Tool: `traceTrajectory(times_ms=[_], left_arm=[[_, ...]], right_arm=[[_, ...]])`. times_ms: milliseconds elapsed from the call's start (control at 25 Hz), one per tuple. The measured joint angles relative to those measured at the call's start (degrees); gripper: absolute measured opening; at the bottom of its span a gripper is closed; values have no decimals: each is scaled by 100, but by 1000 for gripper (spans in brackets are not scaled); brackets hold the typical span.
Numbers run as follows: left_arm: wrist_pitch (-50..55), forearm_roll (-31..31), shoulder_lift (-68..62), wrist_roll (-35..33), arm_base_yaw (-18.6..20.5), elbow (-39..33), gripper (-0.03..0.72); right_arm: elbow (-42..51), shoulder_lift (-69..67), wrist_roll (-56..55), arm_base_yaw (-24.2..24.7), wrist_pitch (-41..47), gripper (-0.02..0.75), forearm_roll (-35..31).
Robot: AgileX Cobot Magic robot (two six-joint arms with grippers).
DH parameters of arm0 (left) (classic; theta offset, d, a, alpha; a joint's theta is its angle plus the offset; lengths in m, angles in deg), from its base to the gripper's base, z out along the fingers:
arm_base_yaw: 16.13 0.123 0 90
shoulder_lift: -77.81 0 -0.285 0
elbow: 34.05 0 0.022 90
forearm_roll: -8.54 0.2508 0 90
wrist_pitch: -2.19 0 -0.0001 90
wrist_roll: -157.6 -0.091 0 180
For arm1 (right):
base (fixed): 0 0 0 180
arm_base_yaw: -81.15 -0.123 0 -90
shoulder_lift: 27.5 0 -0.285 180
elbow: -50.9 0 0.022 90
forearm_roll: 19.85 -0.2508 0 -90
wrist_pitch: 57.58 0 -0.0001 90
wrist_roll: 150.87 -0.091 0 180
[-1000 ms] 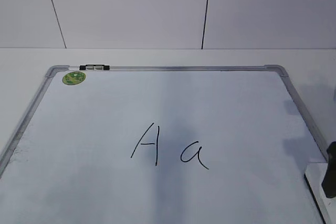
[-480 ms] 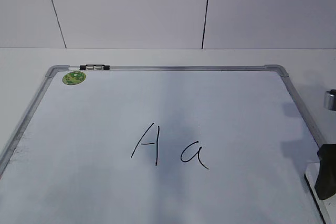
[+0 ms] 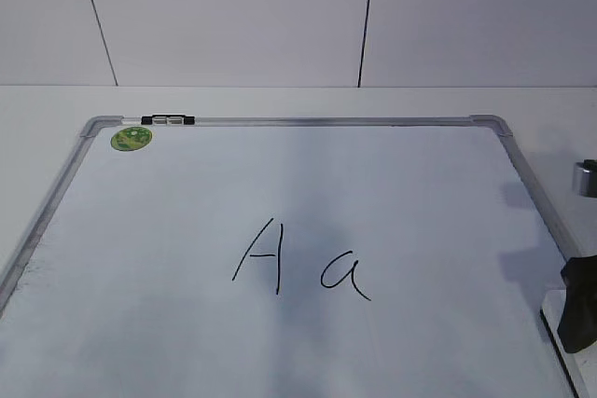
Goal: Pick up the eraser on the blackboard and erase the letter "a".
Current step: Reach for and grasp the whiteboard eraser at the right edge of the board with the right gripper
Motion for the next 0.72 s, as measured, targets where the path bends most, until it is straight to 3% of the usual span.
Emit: traceTrajectory(times_ms=[720], left_arm=[[0, -153, 0, 0, 0, 0, 235]], right_arm=[[317, 0, 9, -14, -231, 664, 11]])
